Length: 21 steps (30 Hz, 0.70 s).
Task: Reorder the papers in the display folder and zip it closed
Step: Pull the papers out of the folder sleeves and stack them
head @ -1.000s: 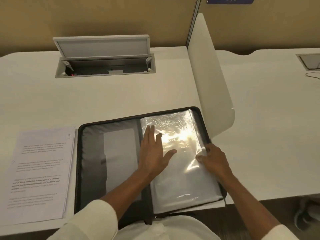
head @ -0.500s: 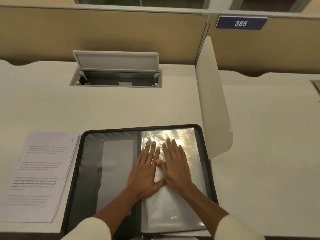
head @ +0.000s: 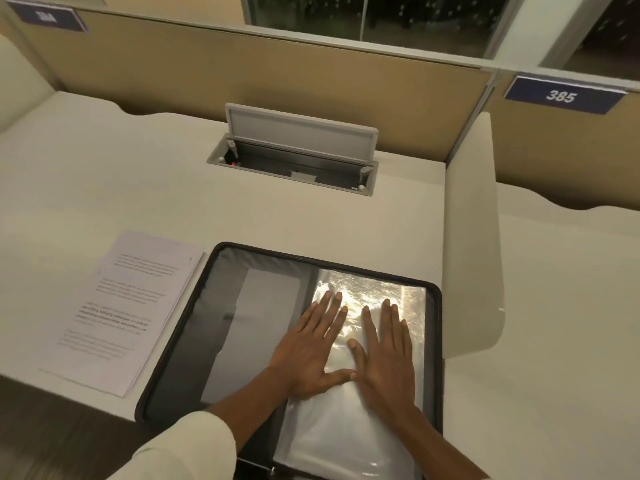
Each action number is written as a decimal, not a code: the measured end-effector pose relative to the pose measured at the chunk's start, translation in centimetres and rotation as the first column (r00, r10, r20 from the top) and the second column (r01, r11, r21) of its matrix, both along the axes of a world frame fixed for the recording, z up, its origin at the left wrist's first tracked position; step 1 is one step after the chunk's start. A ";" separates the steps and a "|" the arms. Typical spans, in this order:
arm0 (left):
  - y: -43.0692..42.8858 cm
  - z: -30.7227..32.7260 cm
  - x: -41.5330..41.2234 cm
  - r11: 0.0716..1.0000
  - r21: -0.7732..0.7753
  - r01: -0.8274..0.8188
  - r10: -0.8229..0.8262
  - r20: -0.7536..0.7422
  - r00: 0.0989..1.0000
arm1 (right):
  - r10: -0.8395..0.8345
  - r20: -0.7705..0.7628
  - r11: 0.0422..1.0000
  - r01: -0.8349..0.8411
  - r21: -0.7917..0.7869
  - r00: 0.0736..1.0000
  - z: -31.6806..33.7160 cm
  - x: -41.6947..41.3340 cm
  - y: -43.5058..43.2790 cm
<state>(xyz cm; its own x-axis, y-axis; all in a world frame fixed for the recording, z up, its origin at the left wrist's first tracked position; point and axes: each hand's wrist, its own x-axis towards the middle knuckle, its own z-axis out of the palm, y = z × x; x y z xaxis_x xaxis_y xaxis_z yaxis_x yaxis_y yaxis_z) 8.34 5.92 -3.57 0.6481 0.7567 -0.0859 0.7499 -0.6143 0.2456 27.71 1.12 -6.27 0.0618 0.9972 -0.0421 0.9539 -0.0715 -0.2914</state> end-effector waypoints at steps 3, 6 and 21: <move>0.1 0.1 -0.1 1.000 -0.023 0.009 -0.009 -0.019 1.000 | -0.024 0.011 1.000 0.024 0.009 1.000 -0.1 0.0 0.0; 0.2 0.0 -0.1 0.998 -0.053 0.015 -0.017 -0.025 1.000 | -0.064 -0.038 0.998 0.064 0.018 0.997 -0.1 0.0 -0.1; 0.8 -1.1 -16.0 0.925 -0.024 -0.379 0.347 0.461 0.817 | -0.058 -0.224 0.980 0.098 0.175 0.973 5.1 -14.3 2.3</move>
<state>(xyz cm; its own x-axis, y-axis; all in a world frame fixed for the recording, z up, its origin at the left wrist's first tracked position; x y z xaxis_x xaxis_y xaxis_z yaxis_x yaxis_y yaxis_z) -7.64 6.73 -4.67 0.2800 0.9380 0.2042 0.7386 -0.3463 0.5784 13.44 3.38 -1.21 0.1494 0.9814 0.1203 0.8598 -0.0688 -0.5060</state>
